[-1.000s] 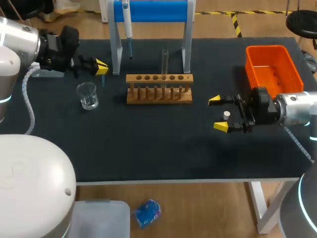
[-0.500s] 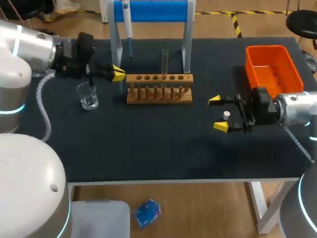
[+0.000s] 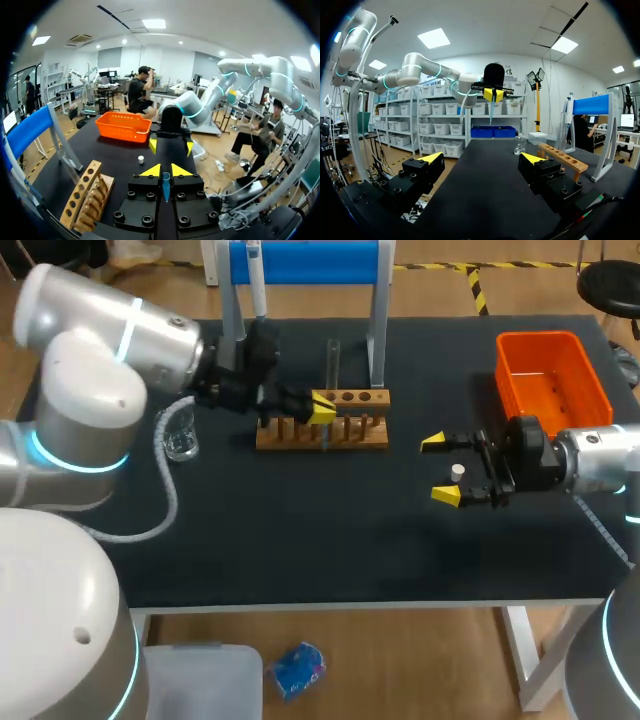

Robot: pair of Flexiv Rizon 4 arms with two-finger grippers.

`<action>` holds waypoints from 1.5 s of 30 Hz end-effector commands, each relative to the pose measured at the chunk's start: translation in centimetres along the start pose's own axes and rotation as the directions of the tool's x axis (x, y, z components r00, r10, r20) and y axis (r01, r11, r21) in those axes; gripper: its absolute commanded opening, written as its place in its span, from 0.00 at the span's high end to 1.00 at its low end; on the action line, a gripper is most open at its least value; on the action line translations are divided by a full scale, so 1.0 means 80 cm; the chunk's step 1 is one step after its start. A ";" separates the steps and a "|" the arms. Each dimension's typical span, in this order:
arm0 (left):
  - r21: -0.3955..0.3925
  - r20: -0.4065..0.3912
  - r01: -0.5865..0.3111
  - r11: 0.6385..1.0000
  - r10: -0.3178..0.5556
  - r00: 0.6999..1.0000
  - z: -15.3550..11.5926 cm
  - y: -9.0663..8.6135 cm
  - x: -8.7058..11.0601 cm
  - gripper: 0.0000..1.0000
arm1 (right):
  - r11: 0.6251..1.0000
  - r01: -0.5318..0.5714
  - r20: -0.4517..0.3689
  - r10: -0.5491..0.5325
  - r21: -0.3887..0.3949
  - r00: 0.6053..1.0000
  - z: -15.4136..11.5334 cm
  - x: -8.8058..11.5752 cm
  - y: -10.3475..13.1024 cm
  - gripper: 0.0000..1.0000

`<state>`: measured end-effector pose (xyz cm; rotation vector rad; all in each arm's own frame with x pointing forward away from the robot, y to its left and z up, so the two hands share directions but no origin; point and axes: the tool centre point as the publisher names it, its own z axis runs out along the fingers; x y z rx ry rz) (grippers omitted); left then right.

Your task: Invert the test tube, pick up the pipette, mount the tip to pipette, aspirate from beaker and dispense into the tube, eject the tip, return the pipette, and cap with the stopper.

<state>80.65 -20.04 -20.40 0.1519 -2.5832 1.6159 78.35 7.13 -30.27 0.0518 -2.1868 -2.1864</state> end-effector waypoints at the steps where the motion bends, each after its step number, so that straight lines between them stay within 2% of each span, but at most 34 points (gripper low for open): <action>1: 0.052 -0.038 0.010 0.999 -0.008 0.999 0.056 0.003 -0.009 1.00 | 1.000 0.001 0.000 -0.001 0.000 1.000 0.000 0.001 0.000 0.00; 17: 0.055 -0.038 0.012 0.998 -0.010 0.999 0.057 0.005 -0.012 1.00 | 1.000 0.001 0.000 -0.001 0.000 1.000 0.000 0.001 0.000 0.00; 22: 0.054 -0.030 0.023 0.998 -0.021 0.999 0.074 0.015 -0.019 1.00 | 1.000 -0.010 -0.013 0.010 0.012 1.000 0.019 -0.010 -0.003 0.00; 26: 0.063 -0.028 0.027 0.998 -0.025 0.999 0.083 0.018 -0.016 1.00 | 0.998 -0.007 -0.004 0.007 0.060 1.000 0.036 -0.021 -0.002 0.00; 32: 0.056 -0.005 0.024 0.998 -0.024 1.000 0.094 0.015 -0.007 1.00 | 0.997 -0.004 -0.011 0.005 0.079 1.000 0.058 -0.027 -0.001 0.00; 40: 0.056 0.005 0.021 0.998 -0.021 1.000 0.102 0.013 -0.005 1.00 | 0.999 0.006 -0.023 -0.005 0.048 1.000 0.074 -0.027 0.003 0.00; 45: 0.056 0.001 0.018 0.998 -0.018 1.000 0.106 0.009 -0.003 1.00 | 0.999 0.010 -0.028 -0.009 0.030 1.000 0.082 -0.028 0.004 0.06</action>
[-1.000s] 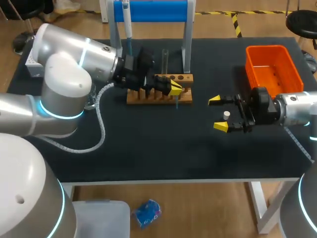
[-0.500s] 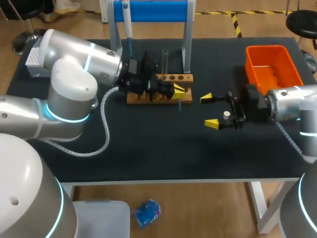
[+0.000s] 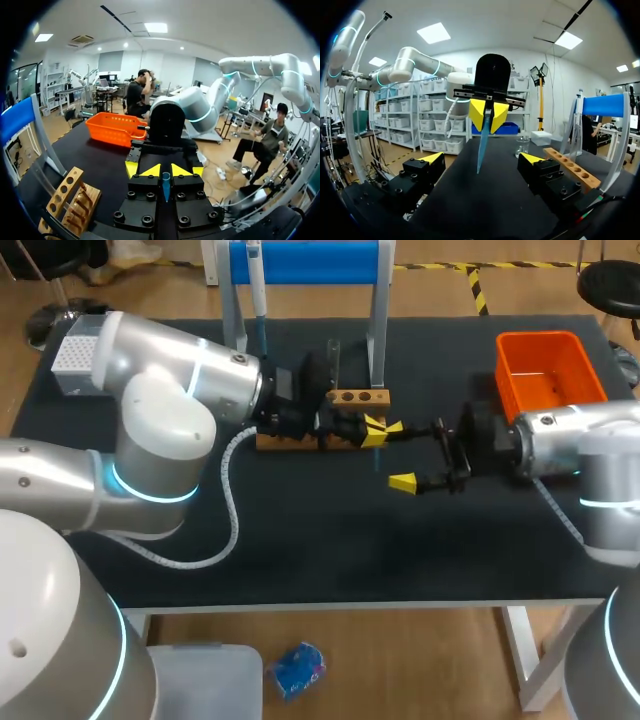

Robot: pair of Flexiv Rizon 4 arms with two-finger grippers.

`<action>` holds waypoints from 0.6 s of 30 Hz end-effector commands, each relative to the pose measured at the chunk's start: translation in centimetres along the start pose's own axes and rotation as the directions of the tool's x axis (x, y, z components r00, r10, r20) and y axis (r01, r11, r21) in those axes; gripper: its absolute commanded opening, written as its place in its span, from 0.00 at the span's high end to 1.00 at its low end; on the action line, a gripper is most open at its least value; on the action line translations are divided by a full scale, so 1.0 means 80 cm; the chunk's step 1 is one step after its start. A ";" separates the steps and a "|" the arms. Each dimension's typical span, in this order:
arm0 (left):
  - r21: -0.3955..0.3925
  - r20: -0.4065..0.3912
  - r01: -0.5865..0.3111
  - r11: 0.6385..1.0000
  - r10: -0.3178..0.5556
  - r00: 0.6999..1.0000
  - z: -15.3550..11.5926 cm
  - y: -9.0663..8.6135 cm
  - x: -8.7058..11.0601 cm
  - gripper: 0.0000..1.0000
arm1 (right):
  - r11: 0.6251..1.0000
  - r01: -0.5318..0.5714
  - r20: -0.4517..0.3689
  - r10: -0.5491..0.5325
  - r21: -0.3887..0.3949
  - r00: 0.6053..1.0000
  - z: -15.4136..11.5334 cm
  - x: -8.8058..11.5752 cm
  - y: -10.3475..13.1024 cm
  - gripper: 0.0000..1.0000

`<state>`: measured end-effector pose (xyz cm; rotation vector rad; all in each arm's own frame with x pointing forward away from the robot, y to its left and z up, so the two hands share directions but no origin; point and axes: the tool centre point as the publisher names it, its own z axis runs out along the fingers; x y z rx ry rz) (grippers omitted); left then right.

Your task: Invert the test tube, pick up the pipette, mount the tip to pipette, aspirate from beaker and dispense into the tube, eject the tip, return the pipette, and cap with the stopper.

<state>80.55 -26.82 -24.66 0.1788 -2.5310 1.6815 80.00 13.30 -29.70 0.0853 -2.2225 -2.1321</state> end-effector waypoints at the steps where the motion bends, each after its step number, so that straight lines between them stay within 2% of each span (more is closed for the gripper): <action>1: 0.000 -0.001 -0.001 1.000 0.001 1.000 0.008 -0.002 0.000 1.00 | 1.000 0.005 -0.006 -0.005 -0.016 1.000 0.008 -0.004 -0.002 0.07; 4: 0.005 -0.009 -0.006 1.000 0.006 1.000 0.012 -0.003 0.000 1.00 | 1.000 0.007 -0.011 -0.007 -0.024 1.000 0.013 -0.005 0.000 0.25; 8: 0.005 -0.018 -0.006 1.000 0.006 1.000 0.017 -0.001 0.001 1.00 | 1.000 0.008 -0.018 -0.008 -0.029 1.000 0.019 -0.005 0.002 0.38; 9: 0.007 -0.018 -0.006 1.000 0.006 1.000 0.018 -0.001 0.002 1.00 | 0.999 0.007 -0.019 -0.008 -0.031 1.000 0.020 -0.005 0.003 0.44; 18: 0.005 -0.015 -0.002 1.000 0.002 1.000 0.020 0.001 0.005 1.00 | 0.999 0.014 -0.012 -0.015 -0.045 1.000 0.022 -0.006 0.007 0.56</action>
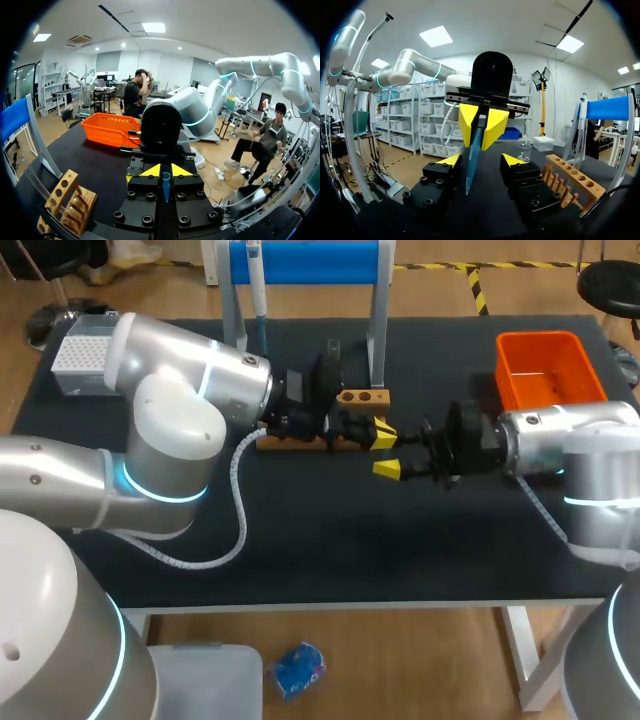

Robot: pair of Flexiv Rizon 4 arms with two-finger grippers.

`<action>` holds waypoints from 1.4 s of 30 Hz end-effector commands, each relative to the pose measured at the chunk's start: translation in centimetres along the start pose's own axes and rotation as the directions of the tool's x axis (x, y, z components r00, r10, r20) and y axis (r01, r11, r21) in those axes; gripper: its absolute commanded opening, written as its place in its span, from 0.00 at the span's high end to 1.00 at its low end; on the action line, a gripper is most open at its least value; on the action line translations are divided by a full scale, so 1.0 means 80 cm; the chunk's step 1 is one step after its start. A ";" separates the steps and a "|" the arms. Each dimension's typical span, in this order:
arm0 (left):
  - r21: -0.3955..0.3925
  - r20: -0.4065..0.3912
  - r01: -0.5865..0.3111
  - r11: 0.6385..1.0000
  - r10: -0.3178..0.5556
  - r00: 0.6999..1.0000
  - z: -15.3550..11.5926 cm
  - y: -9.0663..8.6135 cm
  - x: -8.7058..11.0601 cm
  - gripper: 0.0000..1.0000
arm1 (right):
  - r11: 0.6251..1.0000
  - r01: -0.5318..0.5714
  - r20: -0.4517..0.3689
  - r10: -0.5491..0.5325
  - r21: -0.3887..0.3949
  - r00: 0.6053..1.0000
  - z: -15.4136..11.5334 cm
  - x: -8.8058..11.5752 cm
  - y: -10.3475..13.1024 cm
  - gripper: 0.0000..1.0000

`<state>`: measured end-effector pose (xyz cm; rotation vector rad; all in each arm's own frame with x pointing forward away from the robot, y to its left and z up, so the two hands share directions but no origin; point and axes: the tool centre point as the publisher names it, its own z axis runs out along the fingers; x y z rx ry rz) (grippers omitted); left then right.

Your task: Invert the test tube, pick up the pipette, mount the tip to pipette, aspirate from beaker and dispense into the tube, eject the tip, return the pipette, and cap with the stopper.

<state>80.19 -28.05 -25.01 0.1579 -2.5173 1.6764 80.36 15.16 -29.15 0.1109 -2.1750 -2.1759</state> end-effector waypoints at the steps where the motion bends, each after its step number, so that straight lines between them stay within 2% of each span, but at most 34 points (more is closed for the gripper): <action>1: 0.004 0.006 0.001 1.000 -0.001 1.000 0.004 0.003 0.001 1.00 | 1.000 0.003 0.001 -0.003 -0.004 1.000 0.000 0.001 0.000 0.58; 8: 0.005 0.013 0.008 1.000 -0.008 1.000 0.003 0.011 -0.001 1.00 | 1.000 0.002 0.005 -0.002 -0.010 1.000 0.000 0.002 0.000 0.65; 12: 0.002 0.017 0.009 1.000 -0.009 1.000 0.004 0.012 -0.001 1.00 | 1.000 -0.001 0.006 0.001 -0.012 1.000 0.000 0.003 0.000 0.77; 15: 0.006 0.020 0.008 1.000 -0.008 1.000 0.003 0.013 -0.001 1.00 | 1.000 -0.002 0.007 0.002 -0.012 1.000 -0.001 0.003 0.000 0.99; 26: 0.003 0.015 0.010 1.000 -0.010 1.000 0.007 0.014 -0.001 1.00 | 1.000 -0.007 0.004 0.007 -0.011 1.000 0.000 0.004 -0.003 1.00; 27: 0.003 0.032 -0.003 1.000 0.003 0.999 0.008 0.013 -0.001 0.56 | 1.000 -0.007 0.004 0.007 -0.011 1.000 0.000 0.004 -0.003 1.00; 28: -0.004 0.025 -0.025 1.000 0.025 0.999 0.007 0.011 -0.001 0.00 | 1.000 -0.007 0.003 0.007 -0.011 1.000 0.000 0.004 -0.003 1.00; 33: -0.012 0.111 -0.110 0.994 0.111 0.988 -0.014 -0.005 -0.001 0.00 | 1.000 -0.012 0.005 0.012 -0.009 1.000 -0.003 0.004 -0.006 1.00; 42: -0.026 0.245 -0.129 0.991 0.132 0.960 -0.070 -0.031 -0.032 0.00 | 0.999 -0.028 0.007 0.028 -0.014 1.000 -0.027 0.018 -0.016 1.00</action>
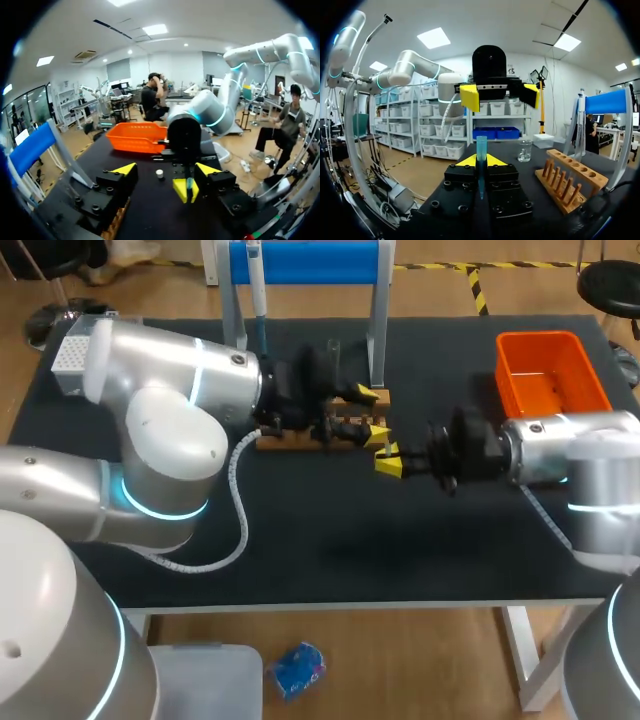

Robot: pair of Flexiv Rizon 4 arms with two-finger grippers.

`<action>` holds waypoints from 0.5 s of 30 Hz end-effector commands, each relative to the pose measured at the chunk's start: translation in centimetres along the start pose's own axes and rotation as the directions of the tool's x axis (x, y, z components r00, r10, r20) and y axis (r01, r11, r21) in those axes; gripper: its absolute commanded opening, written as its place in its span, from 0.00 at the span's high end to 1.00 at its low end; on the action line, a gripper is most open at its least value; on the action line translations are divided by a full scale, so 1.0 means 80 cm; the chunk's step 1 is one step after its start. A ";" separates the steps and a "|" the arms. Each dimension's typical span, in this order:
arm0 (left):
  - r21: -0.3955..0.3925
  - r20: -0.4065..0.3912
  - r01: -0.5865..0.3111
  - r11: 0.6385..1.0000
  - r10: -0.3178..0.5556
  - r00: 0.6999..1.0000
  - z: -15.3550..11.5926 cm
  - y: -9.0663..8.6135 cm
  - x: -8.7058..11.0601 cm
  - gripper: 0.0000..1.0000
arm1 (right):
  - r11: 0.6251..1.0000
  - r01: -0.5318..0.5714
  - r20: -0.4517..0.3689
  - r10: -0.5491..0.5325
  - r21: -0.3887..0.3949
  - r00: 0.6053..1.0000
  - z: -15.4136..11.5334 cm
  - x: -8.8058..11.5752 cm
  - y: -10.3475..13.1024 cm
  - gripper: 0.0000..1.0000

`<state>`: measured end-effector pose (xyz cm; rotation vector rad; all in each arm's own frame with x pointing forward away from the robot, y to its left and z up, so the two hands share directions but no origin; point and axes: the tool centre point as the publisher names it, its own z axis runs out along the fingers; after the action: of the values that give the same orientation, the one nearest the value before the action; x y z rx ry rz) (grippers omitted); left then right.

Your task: Invert the test tube, pick up the pipette, mount the tip to pipette, aspirate from beaker and dispense into the tube, eject the tip, return the pipette, and cap with the stopper.

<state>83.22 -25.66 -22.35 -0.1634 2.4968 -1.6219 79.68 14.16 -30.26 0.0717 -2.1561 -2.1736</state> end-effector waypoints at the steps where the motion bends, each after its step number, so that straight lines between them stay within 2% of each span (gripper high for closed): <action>1: 0.003 0.040 0.020 1.000 -0.021 0.999 -0.032 -0.005 -0.013 0.00 | 1.000 0.000 -0.001 0.000 -0.014 1.000 -0.020 0.010 -0.002 1.00; 4: 0.004 0.079 0.036 0.999 -0.036 0.996 -0.041 0.001 -0.033 0.00 | 1.000 0.002 0.000 -0.002 -0.013 1.000 -0.031 0.017 -0.002 1.00; 10: 0.079 0.151 0.096 0.992 -0.107 0.983 -0.066 0.017 -0.066 0.00 | 1.000 -0.002 0.000 0.002 -0.007 1.000 -0.057 0.032 0.004 1.00; 15: 0.079 0.151 0.096 0.992 -0.107 0.983 -0.066 0.017 -0.066 0.00 | 1.000 -0.010 0.010 0.009 0.012 1.000 -0.083 0.040 0.004 1.00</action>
<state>87.62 -19.75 -20.82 -0.4079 2.3794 -1.6239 77.86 8.61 -30.56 0.0595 -2.1518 -2.1735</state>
